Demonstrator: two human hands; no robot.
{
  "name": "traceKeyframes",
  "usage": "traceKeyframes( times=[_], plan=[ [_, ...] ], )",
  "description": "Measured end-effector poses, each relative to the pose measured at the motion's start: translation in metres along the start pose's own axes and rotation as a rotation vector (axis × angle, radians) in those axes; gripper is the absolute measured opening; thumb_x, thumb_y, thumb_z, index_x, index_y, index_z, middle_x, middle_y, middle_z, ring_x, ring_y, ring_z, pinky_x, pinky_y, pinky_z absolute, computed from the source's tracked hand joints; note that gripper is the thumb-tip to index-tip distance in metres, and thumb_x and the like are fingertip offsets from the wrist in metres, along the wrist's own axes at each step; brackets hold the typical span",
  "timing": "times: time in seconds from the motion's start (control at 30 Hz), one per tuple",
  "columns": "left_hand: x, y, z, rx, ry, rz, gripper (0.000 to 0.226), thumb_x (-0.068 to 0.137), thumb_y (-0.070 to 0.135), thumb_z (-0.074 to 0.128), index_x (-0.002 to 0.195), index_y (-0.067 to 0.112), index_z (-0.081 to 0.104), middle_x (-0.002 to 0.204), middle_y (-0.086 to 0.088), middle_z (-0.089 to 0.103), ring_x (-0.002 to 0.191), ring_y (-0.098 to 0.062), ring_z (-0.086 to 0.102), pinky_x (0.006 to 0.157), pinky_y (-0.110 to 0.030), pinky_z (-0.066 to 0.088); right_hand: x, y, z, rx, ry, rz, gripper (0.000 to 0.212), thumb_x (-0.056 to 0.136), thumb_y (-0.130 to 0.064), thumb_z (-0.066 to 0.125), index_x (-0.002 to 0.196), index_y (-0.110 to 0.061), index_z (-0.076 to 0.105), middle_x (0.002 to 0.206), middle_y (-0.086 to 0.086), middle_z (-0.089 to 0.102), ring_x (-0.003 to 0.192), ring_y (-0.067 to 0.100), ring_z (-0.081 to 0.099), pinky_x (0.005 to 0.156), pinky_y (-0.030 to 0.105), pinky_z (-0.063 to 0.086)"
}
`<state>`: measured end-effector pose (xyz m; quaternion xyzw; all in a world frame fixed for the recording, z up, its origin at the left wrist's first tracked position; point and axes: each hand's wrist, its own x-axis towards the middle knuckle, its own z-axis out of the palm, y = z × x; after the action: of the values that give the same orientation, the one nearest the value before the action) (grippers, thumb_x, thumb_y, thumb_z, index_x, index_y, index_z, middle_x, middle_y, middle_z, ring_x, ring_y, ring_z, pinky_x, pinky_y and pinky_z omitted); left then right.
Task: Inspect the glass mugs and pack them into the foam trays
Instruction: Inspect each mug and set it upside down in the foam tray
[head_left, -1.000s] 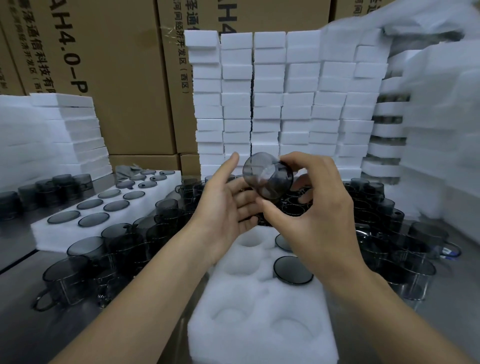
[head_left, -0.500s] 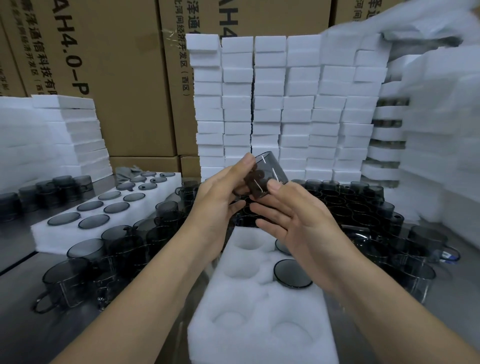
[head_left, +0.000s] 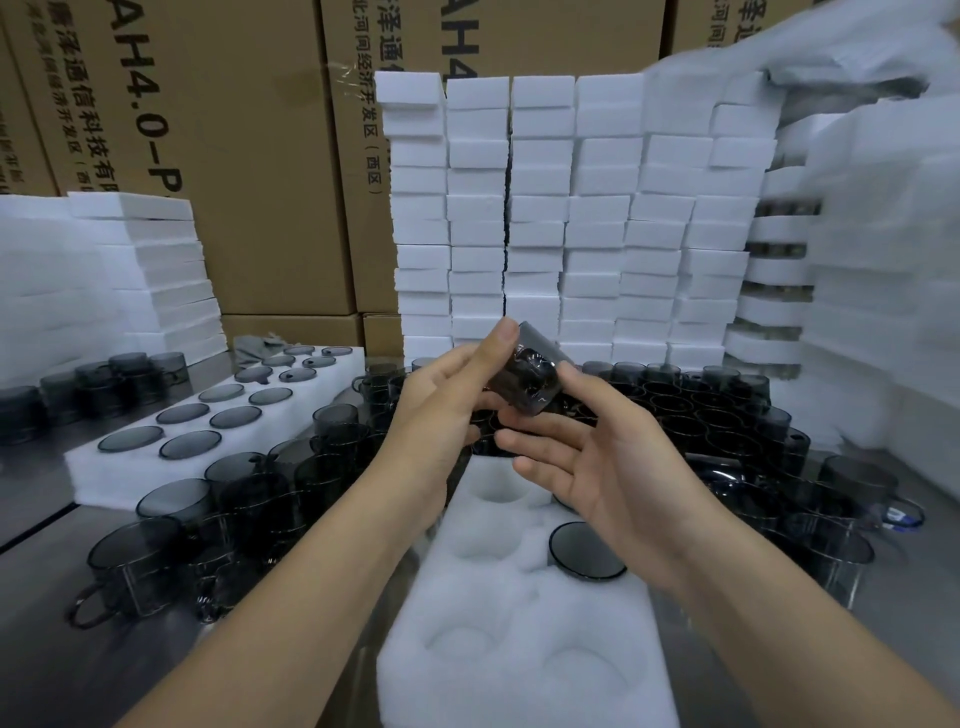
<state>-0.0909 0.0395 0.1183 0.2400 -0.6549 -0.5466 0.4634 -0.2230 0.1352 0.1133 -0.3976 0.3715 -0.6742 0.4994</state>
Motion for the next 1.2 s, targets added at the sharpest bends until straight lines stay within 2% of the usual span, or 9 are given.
traceKeyframes(
  times=[0.17, 0.27, 0.33, 0.43, 0.5, 0.63, 0.83, 1.07, 1.2],
  plan=[
    [0.002, 0.001, -0.003, 0.037, -0.104, 0.012, 0.045, 0.088, 0.065, 0.068, 0.123, 0.037, 0.076, 0.121, 0.005, 0.079, 0.117, -0.019, 0.07, 0.095, -0.043, 0.046, 0.002, 0.0, -0.003, -0.019, 0.084, 0.065, 0.062, 0.101, -0.06, 0.057, 0.125, -0.004, 0.07, 0.088, 0.014, 0.075, 0.07, 0.019, 0.074, 0.061, 0.026, 0.06],
    [0.005, -0.001, -0.004, 0.071, -0.128, 0.135, 0.038, 0.086, 0.043, 0.078, 0.123, 0.032, 0.078, 0.116, 0.007, 0.08, 0.102, -0.002, 0.072, 0.076, -0.015, 0.048, 0.004, -0.002, -0.006, -0.085, 0.125, 0.109, 0.067, 0.1, -0.065, 0.056, 0.123, -0.003, 0.068, 0.079, 0.013, 0.073, 0.057, 0.017, 0.068, 0.051, 0.025, 0.055],
    [0.006, -0.004, -0.005, 0.118, -0.115, 0.199, 0.033, 0.085, 0.039, 0.083, 0.115, 0.026, 0.082, 0.107, 0.005, 0.082, 0.095, 0.0, 0.073, 0.071, -0.008, 0.049, 0.005, -0.004, -0.01, -0.166, 0.176, 0.107, 0.063, 0.1, -0.066, 0.055, 0.12, -0.007, 0.066, 0.072, 0.012, 0.071, 0.049, 0.017, 0.06, 0.046, 0.026, 0.049],
    [0.011, -0.012, -0.01, 0.252, -0.046, 0.18, 0.038, 0.072, 0.056, 0.089, 0.101, 0.033, 0.083, 0.087, 0.01, 0.079, 0.084, -0.007, 0.075, 0.078, -0.024, 0.057, 0.01, -0.01, -0.02, -0.357, 0.317, 0.005, 0.048, 0.104, -0.06, 0.055, 0.117, -0.016, 0.068, 0.065, 0.008, 0.068, 0.043, 0.014, 0.051, 0.053, 0.029, 0.042],
    [0.014, -0.022, -0.016, 0.448, 0.021, 0.168, 0.041, 0.064, 0.07, 0.086, 0.096, 0.044, 0.081, 0.074, 0.017, 0.073, 0.069, 0.001, 0.066, 0.071, -0.019, 0.055, 0.013, -0.011, -0.029, -0.407, 0.383, -0.046, 0.038, 0.105, -0.053, 0.058, 0.116, -0.019, 0.069, 0.062, 0.003, 0.066, 0.042, 0.012, 0.05, 0.058, 0.031, 0.04],
    [0.014, -0.038, -0.021, 0.846, 0.042, 0.155, 0.059, 0.059, 0.087, 0.076, 0.104, 0.05, 0.077, 0.088, 0.019, 0.069, 0.084, 0.005, 0.062, 0.071, -0.022, 0.051, 0.017, -0.007, -0.039, -0.453, 0.41, -0.084, 0.026, 0.105, -0.044, 0.061, 0.109, -0.021, 0.072, 0.062, -0.002, 0.066, 0.044, 0.011, 0.052, 0.056, 0.031, 0.04],
    [0.017, -0.038, -0.024, 0.952, 0.004, 0.168, 0.067, 0.061, 0.091, 0.069, 0.116, 0.053, 0.075, 0.093, 0.024, 0.06, 0.093, 0.006, 0.057, 0.073, -0.025, 0.045, 0.021, -0.001, -0.043, -0.552, 0.401, -0.12, 0.017, 0.104, -0.038, 0.064, 0.101, -0.025, 0.074, 0.061, -0.008, 0.068, 0.047, 0.007, 0.055, 0.047, 0.022, 0.041],
    [0.017, -0.025, -0.034, 0.925, -0.152, 0.095, 0.068, 0.061, 0.085, 0.075, 0.123, 0.057, 0.074, 0.073, 0.012, 0.066, 0.07, 0.001, 0.062, 0.057, -0.018, 0.043, 0.021, 0.0, -0.043, -0.571, 0.38, -0.134, 0.014, 0.1, -0.029, 0.066, 0.096, -0.023, 0.077, 0.065, -0.007, 0.069, 0.051, 0.008, 0.057, 0.055, 0.025, 0.041],
    [0.014, -0.027, -0.028, 0.971, -0.158, 0.079, 0.072, 0.058, 0.085, 0.073, 0.125, 0.058, 0.072, 0.088, 0.007, 0.069, 0.087, 0.003, 0.06, 0.081, -0.035, 0.06, 0.022, 0.001, -0.043, -0.581, 0.372, -0.14, 0.014, 0.1, -0.029, 0.067, 0.095, -0.024, 0.078, 0.066, -0.007, 0.07, 0.052, 0.006, 0.058, 0.06, 0.025, 0.041]
  ],
)
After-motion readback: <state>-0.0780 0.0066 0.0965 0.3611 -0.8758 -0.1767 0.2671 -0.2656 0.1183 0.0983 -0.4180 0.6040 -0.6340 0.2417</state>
